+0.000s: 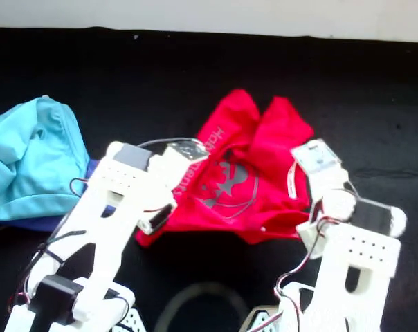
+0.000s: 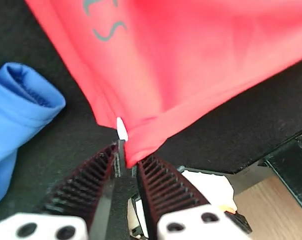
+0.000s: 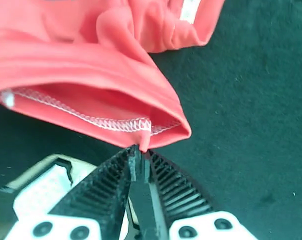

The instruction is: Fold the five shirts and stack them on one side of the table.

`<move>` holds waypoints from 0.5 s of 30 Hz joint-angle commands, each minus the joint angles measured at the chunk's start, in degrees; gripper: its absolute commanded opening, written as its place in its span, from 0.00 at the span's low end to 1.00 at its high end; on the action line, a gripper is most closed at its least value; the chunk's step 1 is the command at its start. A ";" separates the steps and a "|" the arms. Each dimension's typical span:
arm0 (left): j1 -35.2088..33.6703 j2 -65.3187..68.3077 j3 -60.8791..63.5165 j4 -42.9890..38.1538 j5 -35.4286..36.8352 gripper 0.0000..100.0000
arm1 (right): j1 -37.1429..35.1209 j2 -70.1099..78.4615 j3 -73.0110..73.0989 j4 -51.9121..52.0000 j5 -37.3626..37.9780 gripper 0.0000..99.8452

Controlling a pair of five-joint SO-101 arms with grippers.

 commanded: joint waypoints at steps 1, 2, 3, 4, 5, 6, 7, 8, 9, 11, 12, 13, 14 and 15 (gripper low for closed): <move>1.98 -1.54 -0.13 -0.18 -0.26 0.16 | 5.76 -4.18 0.22 -0.40 5.19 0.01; 2.24 -1.89 -0.13 -0.18 -0.26 0.19 | 6.99 -5.05 0.22 -0.40 6.24 0.01; 2.33 -1.98 -0.22 -0.18 -0.26 0.22 | 7.96 -5.93 0.22 -0.40 6.86 0.01; 2.24 -1.98 -0.84 -0.18 -0.26 0.23 | 8.84 -6.73 0.22 -0.40 7.12 0.01; 1.89 -1.98 -1.89 0.00 -0.26 0.24 | 9.54 -7.43 0.22 -0.40 7.12 0.01; 1.71 -1.98 -3.21 1.05 -0.26 0.24 | 10.15 -8.04 0.22 -0.40 7.03 0.01; 1.10 -1.98 -4.79 2.29 -0.26 0.24 | 10.77 -8.57 0.22 -0.40 7.03 0.01; 0.66 -1.98 -6.81 3.78 -0.26 0.24 | 11.30 -8.84 0.22 -0.40 7.03 0.01; 0.04 -1.98 -8.66 5.01 -0.35 0.24 | 11.82 -9.01 0.22 -0.31 7.03 0.01; -1.89 -1.98 -11.21 5.98 -0.35 0.24 | 13.14 -9.10 0.22 -0.22 6.86 0.07; -3.12 -1.54 -11.74 5.89 -0.44 0.24 | 13.76 -9.10 0.22 -0.22 6.86 0.11; -4.35 -1.45 -11.38 5.80 -0.53 0.24 | 14.29 -9.19 0.22 -0.22 6.77 0.15; -5.23 -1.36 -10.24 5.01 -0.53 0.24 | 14.55 -9.27 0.13 -0.22 6.77 0.18; -5.85 -1.36 -8.57 3.43 -0.53 0.24 | 14.64 -9.27 0.13 -0.31 6.77 0.20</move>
